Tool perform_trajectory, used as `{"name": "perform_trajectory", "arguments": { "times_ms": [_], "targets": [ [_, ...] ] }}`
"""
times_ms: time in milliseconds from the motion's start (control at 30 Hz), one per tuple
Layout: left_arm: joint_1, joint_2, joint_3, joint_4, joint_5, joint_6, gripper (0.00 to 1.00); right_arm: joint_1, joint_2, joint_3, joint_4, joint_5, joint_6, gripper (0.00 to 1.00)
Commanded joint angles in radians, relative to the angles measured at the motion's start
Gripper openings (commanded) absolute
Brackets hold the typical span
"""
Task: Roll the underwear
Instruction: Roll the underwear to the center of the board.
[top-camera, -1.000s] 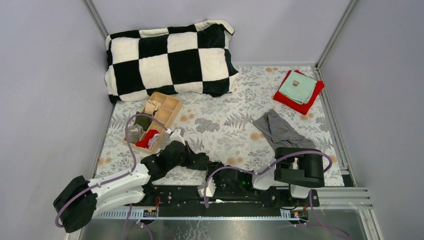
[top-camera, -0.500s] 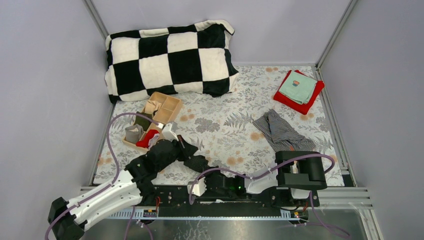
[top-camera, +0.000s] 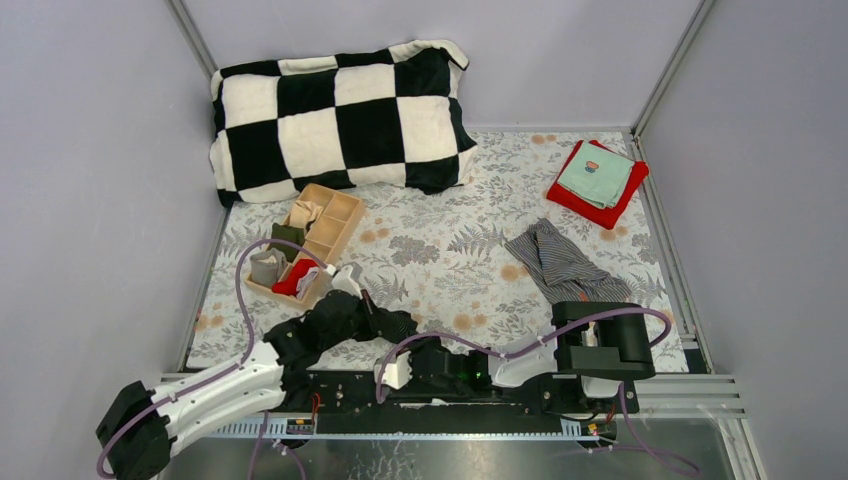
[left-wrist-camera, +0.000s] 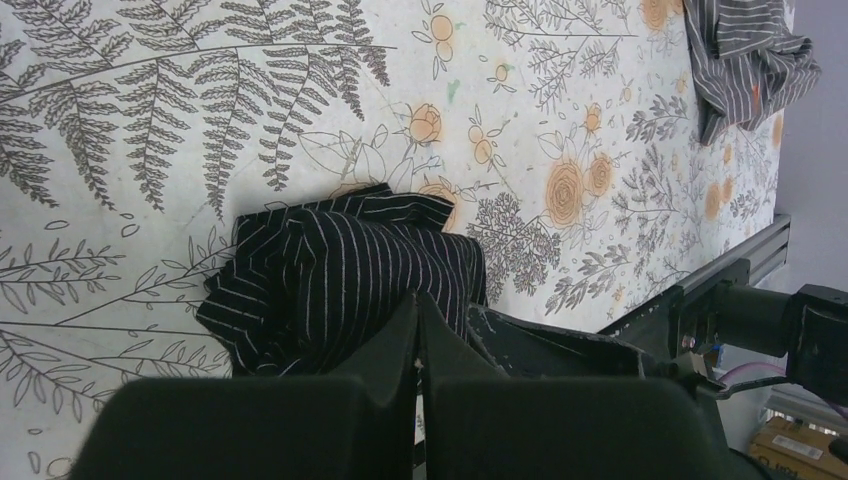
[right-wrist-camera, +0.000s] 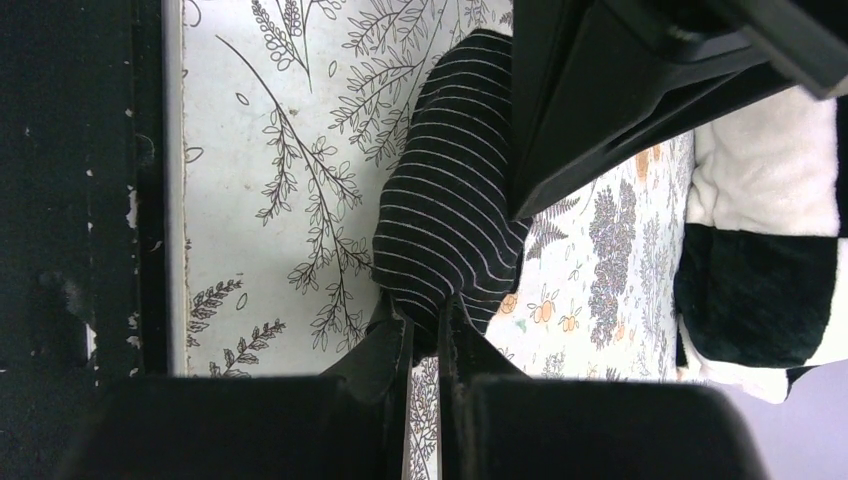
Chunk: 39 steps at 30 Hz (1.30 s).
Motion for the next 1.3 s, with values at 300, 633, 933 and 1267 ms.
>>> {"name": "perform_trajectory", "arguments": {
  "times_ms": [300,633,933,1267],
  "targets": [
    [-0.007,0.144,-0.061,0.053,-0.019,-0.076,0.00,0.009,-0.064,-0.048,0.018,-0.020,0.062,0.52],
    [-0.006,0.168,-0.054,0.053,-0.026,-0.078,0.00,0.011,-0.081,-0.057,0.097,-0.035,0.076,0.72],
    [-0.006,0.162,-0.047,0.023,-0.034,-0.091,0.00,0.025,0.035,0.006,0.152,0.019,0.033,0.75],
    [-0.007,0.151,-0.041,0.000,-0.043,-0.098,0.00,0.029,0.120,-0.016,0.193,0.130,-0.072,0.72]
  ]
}}
